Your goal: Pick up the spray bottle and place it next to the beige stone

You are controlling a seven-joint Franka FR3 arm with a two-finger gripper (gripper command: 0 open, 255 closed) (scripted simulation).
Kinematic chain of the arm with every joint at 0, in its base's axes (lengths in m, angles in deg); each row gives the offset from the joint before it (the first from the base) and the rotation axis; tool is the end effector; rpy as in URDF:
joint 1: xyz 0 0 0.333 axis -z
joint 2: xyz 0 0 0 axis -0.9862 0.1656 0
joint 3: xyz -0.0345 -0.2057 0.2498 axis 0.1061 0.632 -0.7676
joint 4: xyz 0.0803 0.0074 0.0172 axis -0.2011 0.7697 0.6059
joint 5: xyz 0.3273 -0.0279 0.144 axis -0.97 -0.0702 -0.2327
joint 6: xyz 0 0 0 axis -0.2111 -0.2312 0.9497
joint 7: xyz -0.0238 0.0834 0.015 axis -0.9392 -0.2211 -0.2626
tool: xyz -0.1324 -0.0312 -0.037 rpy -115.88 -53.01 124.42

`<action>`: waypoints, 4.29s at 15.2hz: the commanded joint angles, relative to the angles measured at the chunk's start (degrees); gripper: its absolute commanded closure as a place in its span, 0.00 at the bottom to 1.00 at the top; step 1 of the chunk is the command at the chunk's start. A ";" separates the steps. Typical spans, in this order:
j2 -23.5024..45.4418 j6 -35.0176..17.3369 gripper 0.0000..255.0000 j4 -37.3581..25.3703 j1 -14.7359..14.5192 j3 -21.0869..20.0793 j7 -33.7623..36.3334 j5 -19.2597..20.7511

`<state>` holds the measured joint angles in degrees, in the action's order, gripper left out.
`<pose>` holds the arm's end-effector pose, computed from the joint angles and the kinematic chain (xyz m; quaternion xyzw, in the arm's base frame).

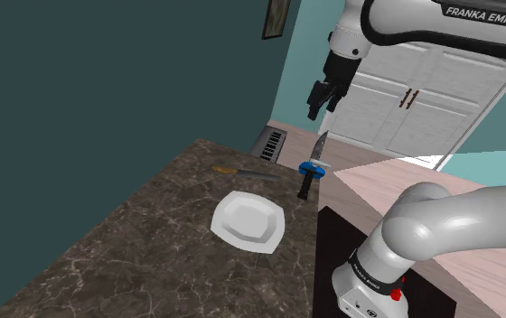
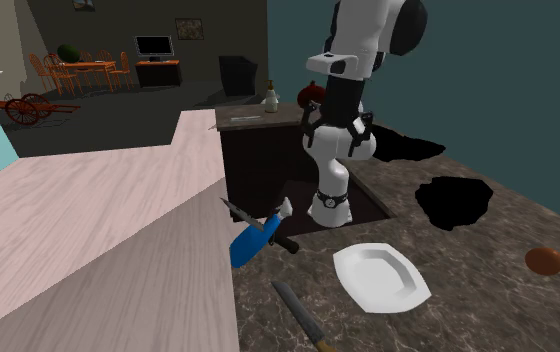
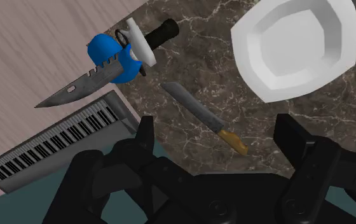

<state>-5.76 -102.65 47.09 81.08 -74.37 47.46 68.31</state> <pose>0.2713 0.0078 0.5699 0.9976 0.0018 0.0360 0.0585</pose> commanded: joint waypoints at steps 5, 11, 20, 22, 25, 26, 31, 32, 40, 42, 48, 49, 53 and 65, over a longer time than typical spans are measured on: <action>6.01 -3.17 0.00 1.95 2.85 -0.58 3.91 2.18; 15.82 -7.49 0.00 3.81 7.24 -0.95 10.21 5.89; 29.31 -12.62 0.00 5.03 12.76 0.06 19.02 11.59; 29.50 -14.19 0.00 6.37 12.96 0.31 19.15 11.94; 29.90 -16.57 0.00 8.31 13.31 0.68 19.36 12.53; 30.06 -17.37 0.00 8.93 13.43 0.81 19.44 12.74; 30.16 -17.83 0.00 9.29 13.50 0.88 19.49 12.86; 30.16 -17.83 0.00 9.29 13.50 0.88 19.49 12.86; 30.11 -17.81 1.00 9.31 13.50 0.88 19.48 12.86; 30.13 -17.83 1.00 9.33 13.49 0.87 19.51 12.85; 28.37 -14.56 1.00 7.68 13.34 0.86 18.51 12.37; 27.96 -13.74 1.00 7.25 13.31 0.84 18.27 12.26; 26.47 -10.53 1.00 5.40 13.21 0.79 17.35 11.87; 23.44 -1.15 1.00 -1.26 13.06 0.57 14.83 11.13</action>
<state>17.89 -104.53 46.31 94.21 -73.69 62.35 79.54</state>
